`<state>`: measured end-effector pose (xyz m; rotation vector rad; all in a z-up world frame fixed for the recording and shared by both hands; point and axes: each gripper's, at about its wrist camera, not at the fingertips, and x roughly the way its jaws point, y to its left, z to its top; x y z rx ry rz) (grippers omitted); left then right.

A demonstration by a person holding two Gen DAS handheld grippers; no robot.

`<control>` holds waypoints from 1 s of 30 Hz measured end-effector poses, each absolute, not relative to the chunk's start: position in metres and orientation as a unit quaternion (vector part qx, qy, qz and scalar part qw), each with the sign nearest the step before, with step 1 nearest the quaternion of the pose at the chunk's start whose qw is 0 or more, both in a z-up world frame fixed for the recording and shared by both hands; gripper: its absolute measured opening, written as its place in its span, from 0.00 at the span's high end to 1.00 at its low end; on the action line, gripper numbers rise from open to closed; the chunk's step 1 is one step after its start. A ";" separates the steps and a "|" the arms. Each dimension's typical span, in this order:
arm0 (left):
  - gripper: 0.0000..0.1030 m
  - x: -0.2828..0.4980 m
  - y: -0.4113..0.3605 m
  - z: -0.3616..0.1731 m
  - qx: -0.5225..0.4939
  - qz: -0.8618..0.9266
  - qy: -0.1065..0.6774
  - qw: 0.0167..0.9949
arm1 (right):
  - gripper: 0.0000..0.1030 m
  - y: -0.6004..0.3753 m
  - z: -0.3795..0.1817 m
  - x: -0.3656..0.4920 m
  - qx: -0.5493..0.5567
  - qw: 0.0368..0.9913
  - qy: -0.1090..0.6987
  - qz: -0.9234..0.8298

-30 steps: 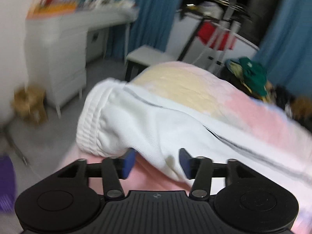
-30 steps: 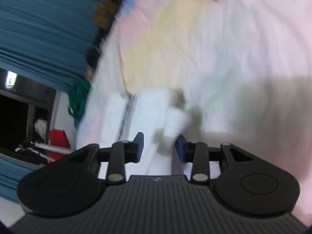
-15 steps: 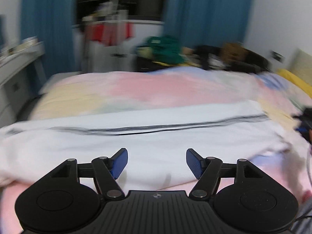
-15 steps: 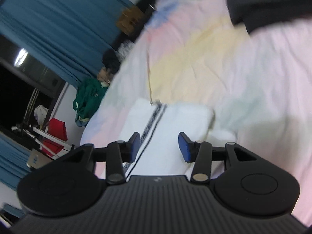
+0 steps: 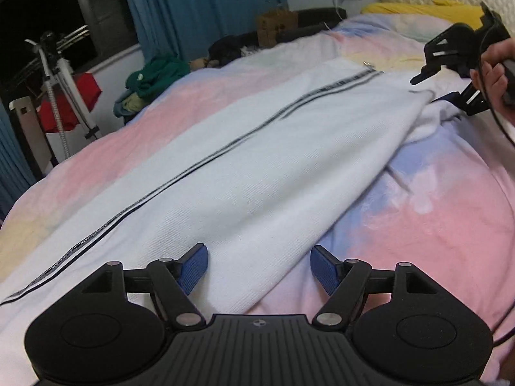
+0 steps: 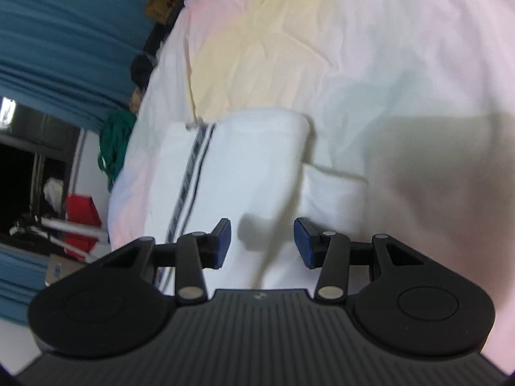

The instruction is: Fold clothes

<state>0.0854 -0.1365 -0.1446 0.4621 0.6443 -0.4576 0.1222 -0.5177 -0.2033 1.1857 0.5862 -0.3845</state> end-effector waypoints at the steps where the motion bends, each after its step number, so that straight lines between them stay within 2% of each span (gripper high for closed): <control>1: 0.32 0.086 -0.134 -0.146 0.216 -0.218 0.309 0.900 | 0.56 -0.517 -0.203 0.126 0.542 0.778 0.262 -0.179; 2: 0.36 0.086 -0.132 -0.147 0.208 -0.215 0.307 0.903 | 0.58 -0.516 -0.203 0.129 0.531 0.786 0.258 -0.183; 3: 0.38 0.087 -0.130 -0.146 0.201 -0.213 0.301 0.907 | 0.70 -0.514 -0.201 0.132 0.518 0.794 0.257 -0.187; 4: 0.43 0.087 -0.129 -0.145 0.194 -0.210 0.296 0.911 | 0.87 -0.513 -0.200 0.134 0.505 0.803 0.255 -0.190; 6: 0.57 0.087 -0.125 -0.141 0.183 -0.206 0.291 0.916 | 0.93 -0.513 -0.196 0.131 0.494 0.811 0.245 -0.196; 8: 0.77 0.088 -0.122 -0.136 0.173 -0.204 0.291 0.919 | 0.94 -0.513 -0.190 0.125 0.487 0.819 0.231 -0.199; 11: 0.86 0.088 -0.116 -0.127 0.157 -0.200 0.290 0.923 | 0.95 -0.509 -0.172 0.114 0.466 0.836 0.209 -0.199; 14: 0.89 0.089 -0.111 -0.118 0.142 -0.196 0.289 0.926 | 0.95 -0.507 -0.164 0.099 0.473 0.832 0.206 -0.202; 18: 0.88 0.090 -0.103 -0.106 0.122 -0.190 0.288 0.930 | 0.94 -0.514 -0.174 0.089 0.506 0.802 0.242 -0.206; 23: 0.85 0.096 -0.090 -0.101 0.084 -0.173 0.301 0.934 | 0.90 -0.503 -0.182 0.081 0.534 0.772 0.289 -0.188; 24: 0.84 0.099 -0.086 -0.100 0.069 -0.171 0.306 0.934 | 0.86 -0.500 -0.180 0.078 0.536 0.770 0.293 -0.183; 25: 0.84 0.101 -0.083 -0.099 0.053 -0.168 0.311 0.934 | 0.74 -0.496 -0.178 0.075 0.539 0.768 0.298 -0.178; 26: 0.84 0.103 -0.079 -0.099 0.037 -0.168 0.315 0.933 | 0.68 -0.492 -0.176 0.071 0.541 0.766 0.302 -0.173; 28: 0.84 0.105 -0.072 -0.097 0.008 -0.168 0.321 0.932 | 0.40 -0.485 -0.172 0.065 0.546 0.761 0.311 -0.162; 30: 0.84 0.109 -0.066 -0.096 -0.013 -0.167 0.324 0.931 | 0.37 -0.472 -0.171 0.066 0.548 0.754 0.338 -0.131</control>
